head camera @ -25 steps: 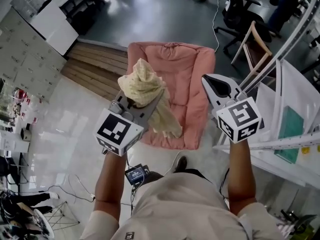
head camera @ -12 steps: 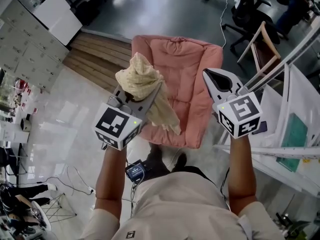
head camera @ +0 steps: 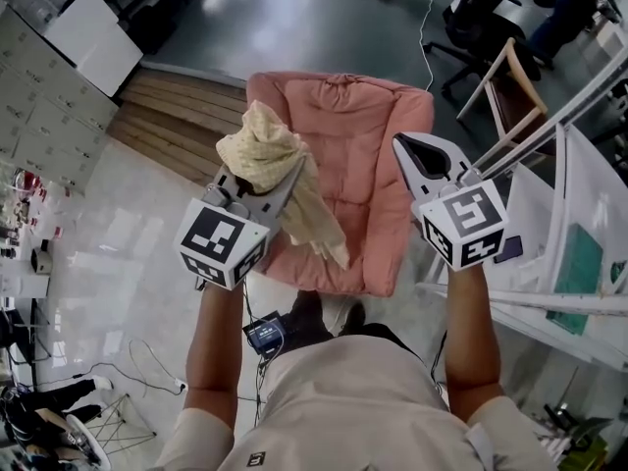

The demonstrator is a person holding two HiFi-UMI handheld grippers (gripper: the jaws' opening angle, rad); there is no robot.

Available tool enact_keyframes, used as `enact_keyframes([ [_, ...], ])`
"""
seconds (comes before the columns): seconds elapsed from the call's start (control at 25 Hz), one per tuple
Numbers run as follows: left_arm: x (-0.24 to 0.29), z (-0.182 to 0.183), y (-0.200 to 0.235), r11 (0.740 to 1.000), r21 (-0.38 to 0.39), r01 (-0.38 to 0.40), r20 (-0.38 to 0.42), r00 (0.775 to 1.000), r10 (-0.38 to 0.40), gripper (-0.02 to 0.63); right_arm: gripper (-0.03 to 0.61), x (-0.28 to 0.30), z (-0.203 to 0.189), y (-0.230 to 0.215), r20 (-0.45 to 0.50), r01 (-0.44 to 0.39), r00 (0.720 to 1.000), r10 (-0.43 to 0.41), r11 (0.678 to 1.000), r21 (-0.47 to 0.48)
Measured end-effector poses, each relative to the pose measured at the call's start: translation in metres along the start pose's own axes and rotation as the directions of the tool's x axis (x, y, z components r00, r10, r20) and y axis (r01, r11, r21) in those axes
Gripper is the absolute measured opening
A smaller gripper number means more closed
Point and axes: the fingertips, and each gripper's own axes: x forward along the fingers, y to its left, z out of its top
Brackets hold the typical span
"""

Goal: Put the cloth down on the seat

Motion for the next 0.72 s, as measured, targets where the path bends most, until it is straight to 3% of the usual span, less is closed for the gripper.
enact_keyframes([
  [0.72,0.033,-0.056,0.081,0.998,-0.044,0.051,-0.054,0.997,-0.053,0.071,-0.008,0.093,-0.021,0.009,-0.062,0.030,0.998,-0.029,0.999,0.017],
])
